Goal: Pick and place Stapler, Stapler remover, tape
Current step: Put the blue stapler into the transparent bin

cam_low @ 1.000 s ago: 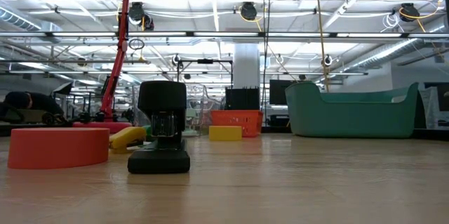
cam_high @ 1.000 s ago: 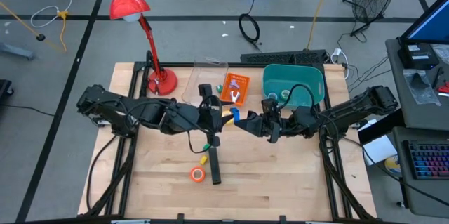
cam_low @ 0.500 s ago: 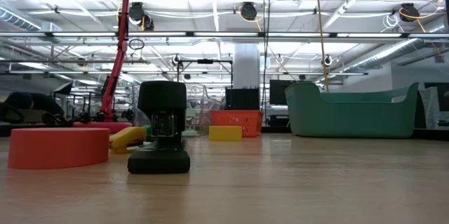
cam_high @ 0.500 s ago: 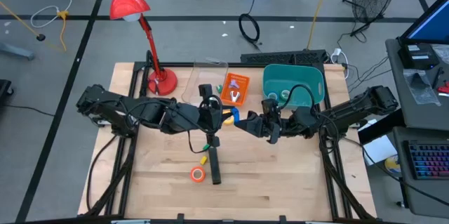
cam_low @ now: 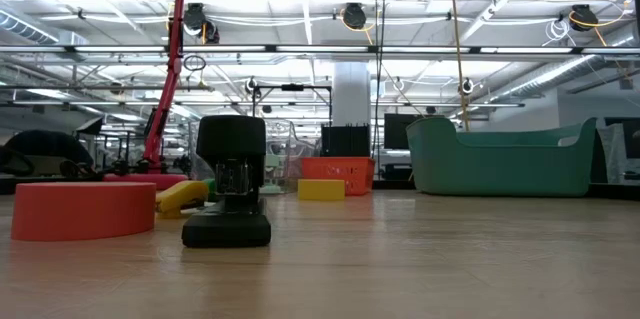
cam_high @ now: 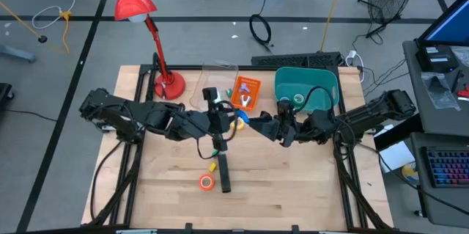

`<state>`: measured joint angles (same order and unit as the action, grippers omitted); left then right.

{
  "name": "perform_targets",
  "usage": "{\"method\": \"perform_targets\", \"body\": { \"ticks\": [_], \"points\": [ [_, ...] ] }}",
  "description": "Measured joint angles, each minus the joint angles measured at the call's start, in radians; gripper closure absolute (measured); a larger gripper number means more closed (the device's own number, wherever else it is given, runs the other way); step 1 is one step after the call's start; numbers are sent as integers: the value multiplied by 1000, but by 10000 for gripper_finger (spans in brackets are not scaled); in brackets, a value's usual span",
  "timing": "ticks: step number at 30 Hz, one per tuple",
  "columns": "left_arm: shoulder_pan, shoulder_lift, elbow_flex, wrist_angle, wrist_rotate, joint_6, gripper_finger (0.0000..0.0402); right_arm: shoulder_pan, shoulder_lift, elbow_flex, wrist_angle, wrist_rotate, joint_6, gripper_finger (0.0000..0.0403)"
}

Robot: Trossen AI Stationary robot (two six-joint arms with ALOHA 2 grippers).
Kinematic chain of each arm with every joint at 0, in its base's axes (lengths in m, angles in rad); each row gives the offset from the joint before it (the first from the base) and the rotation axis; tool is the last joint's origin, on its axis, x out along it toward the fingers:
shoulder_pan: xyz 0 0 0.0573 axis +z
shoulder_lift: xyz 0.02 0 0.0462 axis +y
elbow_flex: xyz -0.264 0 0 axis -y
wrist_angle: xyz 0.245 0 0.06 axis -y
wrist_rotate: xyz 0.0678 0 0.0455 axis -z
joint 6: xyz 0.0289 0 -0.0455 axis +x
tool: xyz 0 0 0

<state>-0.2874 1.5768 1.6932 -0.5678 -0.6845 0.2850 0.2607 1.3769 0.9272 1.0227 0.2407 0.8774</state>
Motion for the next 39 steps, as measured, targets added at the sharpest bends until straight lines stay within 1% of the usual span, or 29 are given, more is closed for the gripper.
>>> {"method": "perform_targets", "body": {
  "ticks": [3,7,11,14,17,21,28,31,34,39],
  "points": [
    [1,-12,-1,-99,-51,-22,344,0,0,0,0,0,3,206],
    [13,-26,-1,-166,-60,-82,339,0,0,0,-2,0,9,183],
    [19,-43,0,-188,-58,-110,345,0,0,0,0,3,10,176],
    [17,-54,-1,-214,-36,-112,351,0,0,0,44,44,-7,176],
    [18,-55,-1,-219,0,-116,348,-1,-1,0,81,77,-10,184],
    [12,-55,-1,-246,5,-139,336,-16,-1,0,89,88,2,204],
    [11,-55,-1,-248,54,-146,350,-20,0,0,56,92,44,241],
    [12,-55,-1,-245,56,-152,344,-20,-1,0,39,73,66,261],
    [15,-50,-1,-243,56,-159,333,-20,0,0,7,73,90,296],
    [19,-45,-1,-242,89,-170,340,-20,0,0,-32,75,94,385]
  ]
}}
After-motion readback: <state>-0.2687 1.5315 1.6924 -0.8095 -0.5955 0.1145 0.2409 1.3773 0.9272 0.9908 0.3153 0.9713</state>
